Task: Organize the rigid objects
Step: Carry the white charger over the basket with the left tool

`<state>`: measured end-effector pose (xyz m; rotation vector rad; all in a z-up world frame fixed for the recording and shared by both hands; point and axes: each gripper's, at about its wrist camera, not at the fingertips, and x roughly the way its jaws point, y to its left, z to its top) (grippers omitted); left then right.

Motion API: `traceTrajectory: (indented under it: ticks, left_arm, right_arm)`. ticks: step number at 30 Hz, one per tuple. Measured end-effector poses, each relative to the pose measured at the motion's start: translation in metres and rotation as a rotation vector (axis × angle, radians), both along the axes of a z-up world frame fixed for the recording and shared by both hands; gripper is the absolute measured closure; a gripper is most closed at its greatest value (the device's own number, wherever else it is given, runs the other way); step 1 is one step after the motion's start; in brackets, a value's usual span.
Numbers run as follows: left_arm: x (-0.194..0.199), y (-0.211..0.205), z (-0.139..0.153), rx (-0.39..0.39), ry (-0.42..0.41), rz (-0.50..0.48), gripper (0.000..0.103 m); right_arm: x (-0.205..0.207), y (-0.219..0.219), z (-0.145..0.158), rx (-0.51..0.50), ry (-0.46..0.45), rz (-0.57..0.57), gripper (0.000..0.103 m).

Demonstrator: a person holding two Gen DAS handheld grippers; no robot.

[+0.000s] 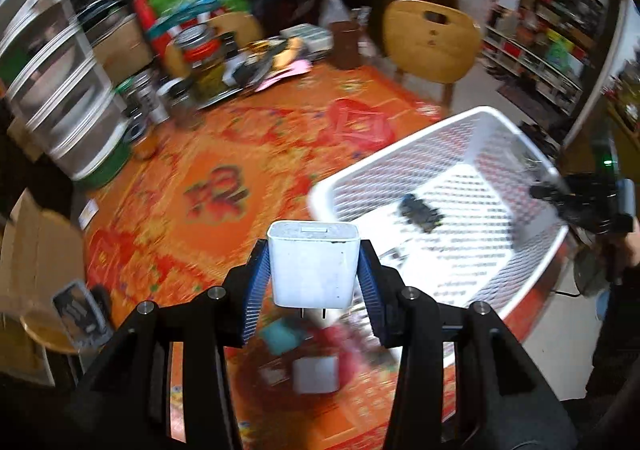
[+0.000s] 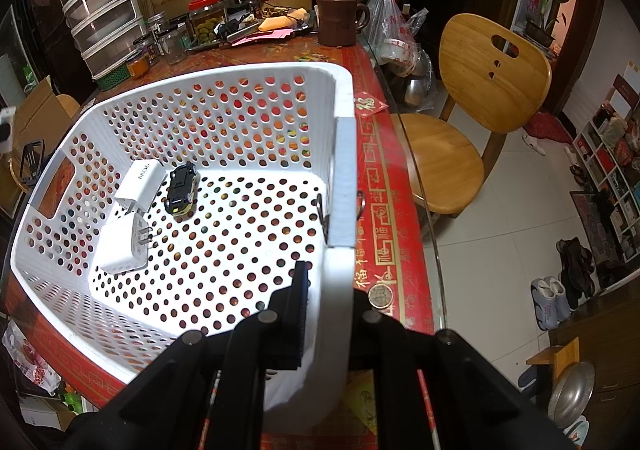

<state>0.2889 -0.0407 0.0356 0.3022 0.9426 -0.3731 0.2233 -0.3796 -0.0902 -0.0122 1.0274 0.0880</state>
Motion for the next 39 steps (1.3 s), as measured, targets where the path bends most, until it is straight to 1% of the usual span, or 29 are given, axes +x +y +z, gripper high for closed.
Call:
traceTrajectory:
  ticks: [2,5,9,11,14,17,21,34,37,39]
  left_arm:
    - [0.001,-0.028,-0.002,0.014,0.015,-0.042,0.062]
    - [0.005,-0.069,-0.016,0.028,0.064,-0.103,0.062]
    - [0.014,-0.118,-0.045,0.038,0.138,-0.154,0.062]
    - [0.016,-0.133,-0.061,0.051,0.180,-0.182,0.062]
    - [0.019,-0.160,-0.086,0.101,0.233,-0.225,0.062]
    - [0.024,-0.171,-0.108,0.140,0.266,-0.239,0.062]
    - [0.028,-0.176,-0.124,0.153,0.292,-0.251,0.062]
    - [0.030,-0.186,-0.146,0.205,0.345,-0.271,0.062]
    - [0.031,-0.187,-0.146,0.209,0.344,-0.270,0.062]
    - [0.030,-0.188,-0.148,0.225,0.343,-0.271,0.062]
  right_arm:
    - [0.000,0.000,-0.001,0.002,0.000,0.000,0.094]
    - [0.000,0.001,-0.001,0.002,0.001,0.001,0.094]
    - [0.000,0.001,-0.001,0.004,0.002,0.003,0.094]
    - [0.000,0.001,-0.001,0.005,0.002,0.004,0.094]
    - [-0.001,0.001,-0.001,0.005,0.003,0.006,0.094]
    - [-0.001,0.002,0.000,0.007,0.005,0.009,0.094]
    - [-0.002,0.002,0.001,0.010,0.002,0.010,0.094]
    - [0.000,0.000,0.002,0.007,0.005,0.011,0.094]
    - [0.000,0.000,0.003,0.010,0.004,0.011,0.094]
    - [0.000,0.000,0.003,0.008,0.005,0.011,0.094]
